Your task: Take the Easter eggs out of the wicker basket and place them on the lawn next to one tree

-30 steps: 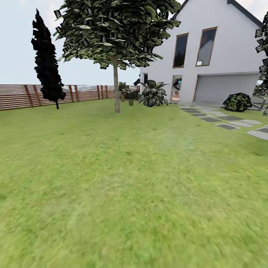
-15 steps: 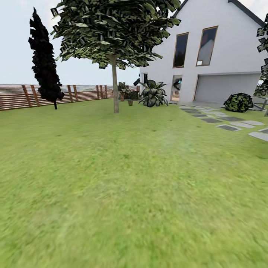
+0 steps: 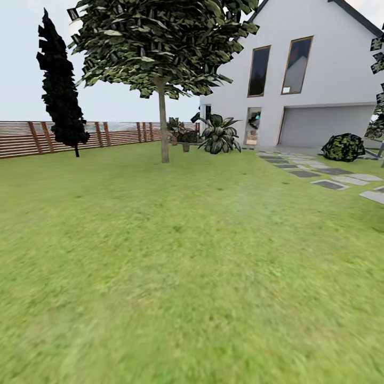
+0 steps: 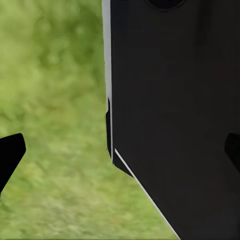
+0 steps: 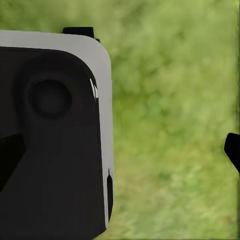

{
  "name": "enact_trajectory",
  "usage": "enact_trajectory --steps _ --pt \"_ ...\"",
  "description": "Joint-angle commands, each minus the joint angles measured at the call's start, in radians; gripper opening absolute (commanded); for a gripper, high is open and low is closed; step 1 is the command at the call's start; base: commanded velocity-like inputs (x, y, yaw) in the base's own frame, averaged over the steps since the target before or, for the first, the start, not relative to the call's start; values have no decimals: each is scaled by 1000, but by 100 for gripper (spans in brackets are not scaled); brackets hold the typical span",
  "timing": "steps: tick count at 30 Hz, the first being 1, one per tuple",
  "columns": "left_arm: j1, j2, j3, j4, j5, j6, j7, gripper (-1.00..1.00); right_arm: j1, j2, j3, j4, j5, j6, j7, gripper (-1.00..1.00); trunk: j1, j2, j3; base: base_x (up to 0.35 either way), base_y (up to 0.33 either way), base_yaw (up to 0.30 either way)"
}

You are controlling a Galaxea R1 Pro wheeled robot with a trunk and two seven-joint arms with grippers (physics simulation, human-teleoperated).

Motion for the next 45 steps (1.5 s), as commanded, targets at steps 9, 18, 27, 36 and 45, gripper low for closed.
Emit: enact_trajectory --steps 9,18,27,36,45 --pt "0 0 0 0 0 0 -1 100 0 2 -1 0 -1 -1 -1 100 1 0 -1 333 -123 148" --pt "0 0 0 -1 0 0 -1 100 0 1 -1 0 -1 0 -1 100 1 0 -1 333 -123 11" --pt "0 0 0 -1 0 1 -1 100 0 1 -1 0 -1 0 -1 100 1 0 -1 333 -123 0" --pt "0 0 0 0 0 1 -1 100 0 1 -1 0 -1 0 -1 100 1 0 -1 333 -123 0" --pt "0 0 0 -1 0 1 -1 100 0 1 -1 0 0 0 -1 100 1 0 -1 333 -123 0"
